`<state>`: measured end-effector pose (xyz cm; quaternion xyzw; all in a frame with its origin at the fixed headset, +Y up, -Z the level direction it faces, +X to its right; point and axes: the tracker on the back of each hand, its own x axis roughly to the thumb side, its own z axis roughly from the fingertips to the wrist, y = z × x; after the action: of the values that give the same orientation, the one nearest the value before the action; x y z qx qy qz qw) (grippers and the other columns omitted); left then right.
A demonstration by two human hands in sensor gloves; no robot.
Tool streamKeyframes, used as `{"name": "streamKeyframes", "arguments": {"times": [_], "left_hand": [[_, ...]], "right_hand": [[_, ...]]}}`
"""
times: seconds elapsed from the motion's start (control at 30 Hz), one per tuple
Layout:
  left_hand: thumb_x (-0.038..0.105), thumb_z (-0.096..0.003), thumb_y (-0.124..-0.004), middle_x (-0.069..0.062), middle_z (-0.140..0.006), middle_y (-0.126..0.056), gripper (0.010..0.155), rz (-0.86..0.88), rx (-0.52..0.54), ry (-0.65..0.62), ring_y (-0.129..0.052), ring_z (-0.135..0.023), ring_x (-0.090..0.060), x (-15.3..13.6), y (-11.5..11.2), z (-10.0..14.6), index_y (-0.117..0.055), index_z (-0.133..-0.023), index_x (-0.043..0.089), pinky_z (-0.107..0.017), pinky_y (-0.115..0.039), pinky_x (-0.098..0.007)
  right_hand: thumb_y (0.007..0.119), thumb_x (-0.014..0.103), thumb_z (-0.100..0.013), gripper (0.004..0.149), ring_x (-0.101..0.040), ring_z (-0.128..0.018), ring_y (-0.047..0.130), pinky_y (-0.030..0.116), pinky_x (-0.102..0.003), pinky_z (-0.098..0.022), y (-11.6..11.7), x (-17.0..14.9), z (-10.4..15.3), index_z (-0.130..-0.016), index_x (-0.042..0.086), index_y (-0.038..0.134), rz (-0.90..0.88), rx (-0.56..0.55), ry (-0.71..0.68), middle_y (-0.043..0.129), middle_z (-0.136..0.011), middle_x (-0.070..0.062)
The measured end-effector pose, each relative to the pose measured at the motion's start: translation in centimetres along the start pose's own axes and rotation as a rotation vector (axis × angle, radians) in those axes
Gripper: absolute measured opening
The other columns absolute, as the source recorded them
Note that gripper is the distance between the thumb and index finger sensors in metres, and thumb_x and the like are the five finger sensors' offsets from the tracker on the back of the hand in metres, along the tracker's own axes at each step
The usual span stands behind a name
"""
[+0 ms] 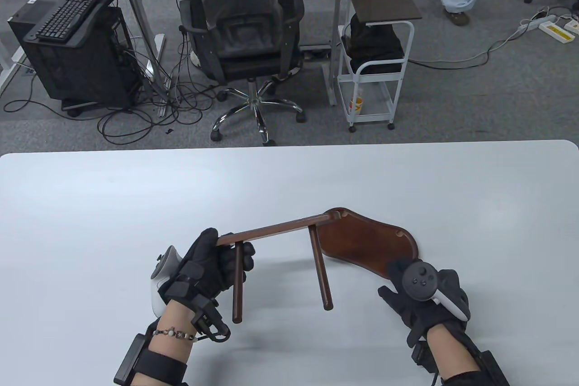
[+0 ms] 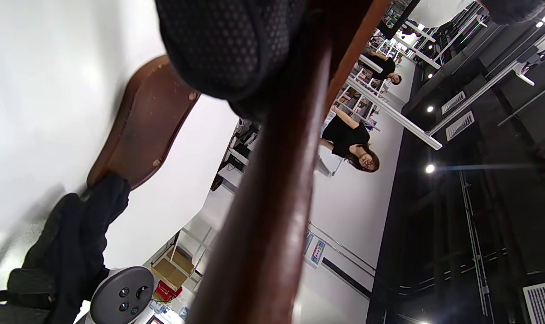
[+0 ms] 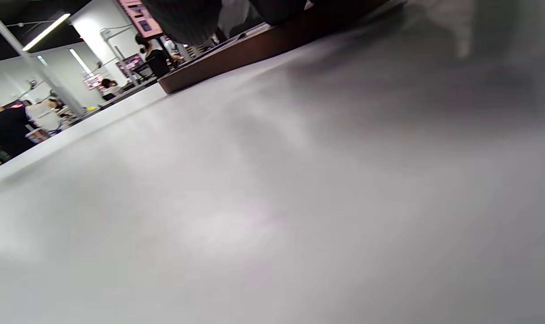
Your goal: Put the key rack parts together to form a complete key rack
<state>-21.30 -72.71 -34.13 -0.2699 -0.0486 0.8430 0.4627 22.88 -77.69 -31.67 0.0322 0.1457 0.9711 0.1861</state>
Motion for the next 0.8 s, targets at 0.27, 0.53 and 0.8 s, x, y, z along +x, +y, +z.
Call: {"name": "streamKeyframes", "arguments": {"times": [0.27, 0.53, 0.8], "left_hand": [[0.061, -0.0636, -0.042, -0.014, -0.099, -0.079, 0.077, -0.001, -0.019, -0.001, -0.099, -0.073, -0.024, -0.1, -0.2, -0.1, -0.018, -0.11, 0.005, -0.049, -0.089, -0.033], [0.061, -0.0636, -0.042, -0.014, -0.1, -0.078, 0.077, -0.003, -0.035, -0.006, -0.099, -0.073, -0.024, -0.1, -0.3, -0.1, -0.018, -0.111, 0.005, -0.049, -0.089, -0.033], [0.061, -0.0638, -0.042, -0.014, -0.1, -0.078, 0.077, -0.003, -0.034, -0.009, -0.099, -0.073, -0.024, -0.1, -0.3, -0.1, -0.018, -0.111, 0.005, -0.049, -0.089, -0.033]], "right_hand": [[0.062, 0.049, -0.058, 0.063, -0.038, -0.103, 0.021, 0.028, -0.066, -0.069, 2.0, 3.6, 0.8, -0.112, 0.019, 0.046, 0.01, 0.086, -0.148, 0.032, -0.12, -0.008], [0.06, 0.046, -0.059, 0.062, -0.037, -0.103, 0.018, 0.027, -0.067, -0.069, 3.9, 6.8, 2.0, -0.112, 0.019, 0.044, 0.014, 0.179, -0.263, 0.028, -0.119, -0.008], [0.058, 0.044, -0.06, 0.062, -0.037, -0.102, 0.014, 0.025, -0.07, -0.067, 4.8, 8.4, 3.1, -0.113, 0.018, 0.04, 0.042, 0.234, -0.307, 0.023, -0.119, -0.009]]}}
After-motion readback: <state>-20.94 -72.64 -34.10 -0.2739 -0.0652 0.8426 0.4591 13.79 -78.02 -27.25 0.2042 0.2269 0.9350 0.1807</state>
